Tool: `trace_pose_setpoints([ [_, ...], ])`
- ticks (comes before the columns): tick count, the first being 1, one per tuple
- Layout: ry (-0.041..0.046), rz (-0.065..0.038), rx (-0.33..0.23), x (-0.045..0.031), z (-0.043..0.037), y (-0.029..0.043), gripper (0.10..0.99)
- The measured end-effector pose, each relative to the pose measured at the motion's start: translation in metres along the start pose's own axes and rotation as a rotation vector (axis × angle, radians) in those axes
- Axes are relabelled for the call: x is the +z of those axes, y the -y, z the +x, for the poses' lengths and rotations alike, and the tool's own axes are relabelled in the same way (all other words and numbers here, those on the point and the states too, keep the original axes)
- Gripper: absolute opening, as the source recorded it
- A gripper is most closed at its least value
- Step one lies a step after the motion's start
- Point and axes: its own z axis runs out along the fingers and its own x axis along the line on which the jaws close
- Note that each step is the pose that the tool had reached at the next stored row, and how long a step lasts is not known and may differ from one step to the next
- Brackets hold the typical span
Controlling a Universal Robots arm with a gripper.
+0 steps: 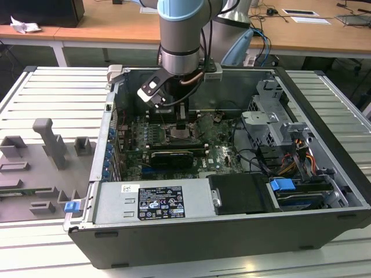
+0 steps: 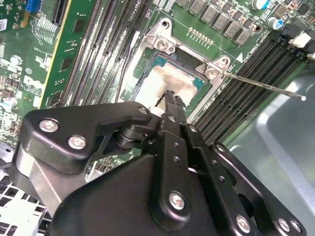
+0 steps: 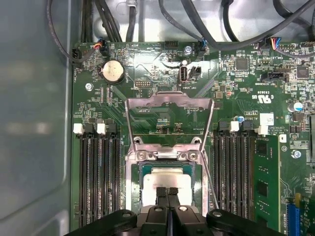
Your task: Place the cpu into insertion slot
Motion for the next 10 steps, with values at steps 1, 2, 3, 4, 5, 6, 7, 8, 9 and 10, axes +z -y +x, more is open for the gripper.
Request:
trace_pose_setpoints([
  [1,0.0000,0.000,0.000,-0.0008,0.0000,-0.0001,0.106],
  [2,0.0000,0.000,0.000,-0.0012,0.0000,-0.0001,0.106],
  [3,-0.0001,0.000,0.000,-0.0016,0.0001,-0.0002,0.106],
  [4,-0.0002,0.000,0.000,-0.0022,0.0001,-0.0002,0.106],
  [5,-0.0001,0.001,0.000,-0.0023,0.0000,-0.0010,0.106],
  [6,0.0000,0.002,0.000,-0.0021,0.0001,-0.0036,0.106],
  [7,0.0001,0.003,0.000,-0.0020,0.0000,-0.0057,0.106],
  [8,0.0000,0.003,0.000,-0.0019,0.0001,-0.0070,0.106],
  [9,0.0000,0.004,0.000,-0.0018,0.0000,-0.0077,0.106],
  [10,-0.0001,0.005,0.000,-0.0018,0.0000,-0.0084,0.106],
])
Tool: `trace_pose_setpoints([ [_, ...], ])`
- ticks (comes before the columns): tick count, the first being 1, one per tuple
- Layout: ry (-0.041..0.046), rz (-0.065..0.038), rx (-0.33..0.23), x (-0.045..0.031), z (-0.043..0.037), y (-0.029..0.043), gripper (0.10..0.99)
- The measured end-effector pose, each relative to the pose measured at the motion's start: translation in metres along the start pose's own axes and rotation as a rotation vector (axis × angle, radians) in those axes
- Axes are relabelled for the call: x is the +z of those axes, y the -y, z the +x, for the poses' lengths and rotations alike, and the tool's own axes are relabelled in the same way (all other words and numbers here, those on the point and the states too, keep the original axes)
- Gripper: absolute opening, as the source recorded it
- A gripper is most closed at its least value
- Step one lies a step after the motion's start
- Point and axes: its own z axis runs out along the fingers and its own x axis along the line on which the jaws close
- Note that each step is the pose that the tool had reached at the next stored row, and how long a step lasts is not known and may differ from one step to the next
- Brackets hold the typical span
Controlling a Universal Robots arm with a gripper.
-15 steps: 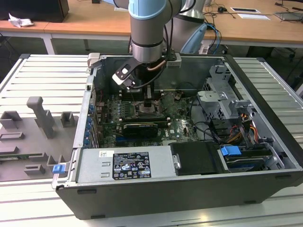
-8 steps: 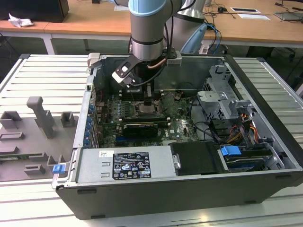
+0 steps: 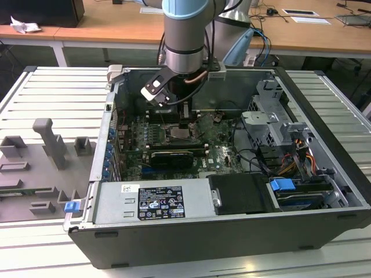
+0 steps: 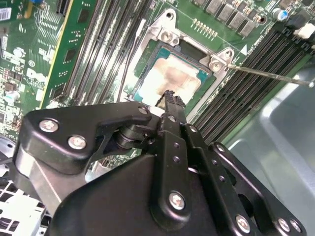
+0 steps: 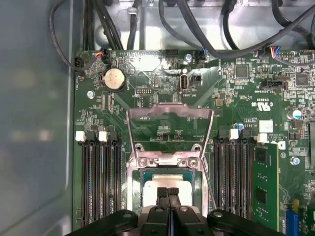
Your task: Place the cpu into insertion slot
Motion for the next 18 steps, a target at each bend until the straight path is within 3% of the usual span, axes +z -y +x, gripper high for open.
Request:
trace_pose_setpoints([
  [6,0.0000,0.000,0.000,-0.0026,0.0001,-0.0002,0.106],
  [10,0.0000,0.000,0.000,-0.0109,0.0003,-0.0007,0.106],
  [18,0.0001,0.001,0.000,-0.0106,0.0002,-0.0081,0.106],
])
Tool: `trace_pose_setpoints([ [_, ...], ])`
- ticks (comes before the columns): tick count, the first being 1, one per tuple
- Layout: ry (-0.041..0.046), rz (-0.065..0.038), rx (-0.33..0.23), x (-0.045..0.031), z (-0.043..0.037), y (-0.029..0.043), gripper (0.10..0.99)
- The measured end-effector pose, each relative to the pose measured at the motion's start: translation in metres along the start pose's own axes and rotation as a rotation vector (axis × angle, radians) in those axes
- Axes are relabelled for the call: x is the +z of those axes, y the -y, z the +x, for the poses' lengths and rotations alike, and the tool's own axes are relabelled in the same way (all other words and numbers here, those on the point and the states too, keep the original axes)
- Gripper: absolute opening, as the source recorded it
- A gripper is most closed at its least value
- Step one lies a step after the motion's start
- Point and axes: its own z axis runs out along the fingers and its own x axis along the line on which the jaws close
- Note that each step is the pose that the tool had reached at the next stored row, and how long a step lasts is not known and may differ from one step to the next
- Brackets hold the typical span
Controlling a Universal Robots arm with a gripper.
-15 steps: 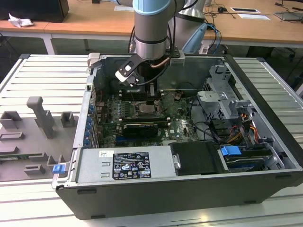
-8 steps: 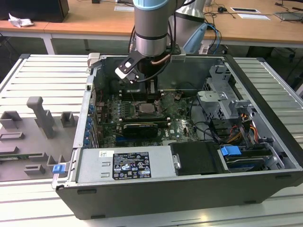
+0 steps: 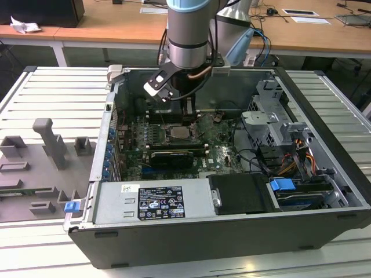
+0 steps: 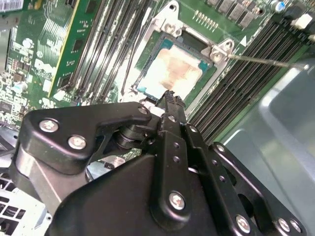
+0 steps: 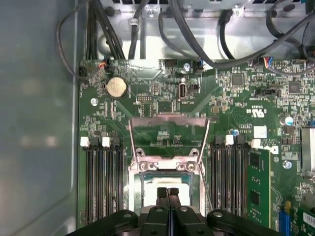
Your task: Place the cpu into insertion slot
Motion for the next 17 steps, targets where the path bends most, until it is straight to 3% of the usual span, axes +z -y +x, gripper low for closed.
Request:
trace_pose_setpoints([
  [3,0.0000,0.000,0.000,0.0003,0.0000,-0.0047,0.106],
  [6,0.0002,0.000,0.000,-0.0002,0.0001,-0.0050,0.106],
  [17,0.0004,0.000,0.000,-0.0197,0.0004,-0.0062,0.106],
])
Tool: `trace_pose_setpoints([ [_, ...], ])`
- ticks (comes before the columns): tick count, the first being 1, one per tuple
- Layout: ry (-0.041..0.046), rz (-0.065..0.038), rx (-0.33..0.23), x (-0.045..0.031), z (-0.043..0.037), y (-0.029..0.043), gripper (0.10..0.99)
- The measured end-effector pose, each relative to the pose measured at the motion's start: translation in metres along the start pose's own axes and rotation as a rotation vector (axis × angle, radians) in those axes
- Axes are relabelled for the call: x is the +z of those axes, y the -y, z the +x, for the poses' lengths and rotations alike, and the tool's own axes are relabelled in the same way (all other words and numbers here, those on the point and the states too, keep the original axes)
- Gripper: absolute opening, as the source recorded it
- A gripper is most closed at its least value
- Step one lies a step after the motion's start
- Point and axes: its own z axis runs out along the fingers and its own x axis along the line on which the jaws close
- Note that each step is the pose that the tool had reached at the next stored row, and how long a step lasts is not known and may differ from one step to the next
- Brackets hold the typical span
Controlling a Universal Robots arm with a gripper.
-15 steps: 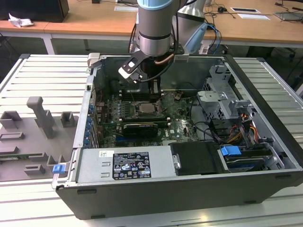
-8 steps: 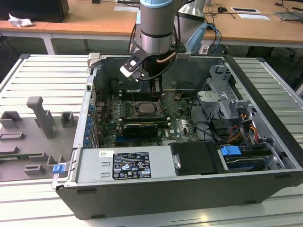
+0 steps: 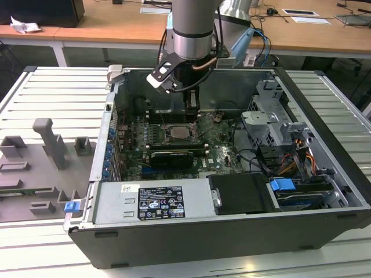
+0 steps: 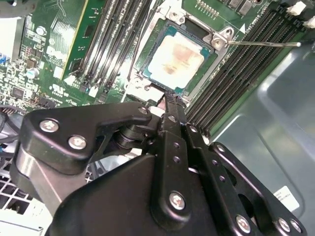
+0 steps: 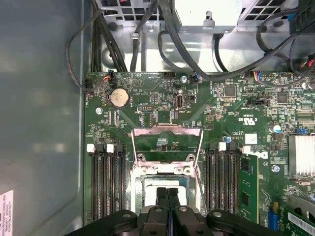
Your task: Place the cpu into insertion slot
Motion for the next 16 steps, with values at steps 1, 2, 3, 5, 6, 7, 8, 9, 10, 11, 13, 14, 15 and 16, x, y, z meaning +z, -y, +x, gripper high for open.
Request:
trace_pose_setpoints([
  [1,0.0002,0.000,0.000,-0.0009,0.0000,-0.0001,0.106],
  [2,0.0002,0.000,0.000,-0.0014,0.0000,-0.0001,0.106],
  [3,0.0003,0.000,0.000,-0.0026,0.0001,-0.0002,0.106],
  [5,0.0001,0.000,0.000,-0.0032,0.0001,-0.0002,0.106],
  [6,0.0001,0.000,0.000,-0.0032,0.0001,-0.0003,0.106],
  [7,0.0004,0.000,0.000,-0.0033,0.0001,-0.0011,0.106],
  [8,0.0005,0.000,0.000,-0.0032,0.0000,-0.0035,0.106],
  [9,0.0003,0.000,0.000,-0.0031,0.0001,-0.0050,0.106],
  [10,0.0003,0.000,0.000,-0.0030,0.0001,-0.0057,0.106],
  [11,0.0004,0.000,0.000,-0.0030,0.0000,-0.0061,0.106],
  [13,0.0004,0.000,0.000,-0.0032,0.0001,-0.0063,0.106],
  [14,0.0005,0.000,0.000,-0.0040,0.0001,-0.0064,0.106],
  [15,0.0004,0.000,0.000,-0.0049,0.0001,-0.0064,0.106],
  [16,0.0004,0.000,0.000,-0.0059,0.0001,-0.0065,0.106],
])
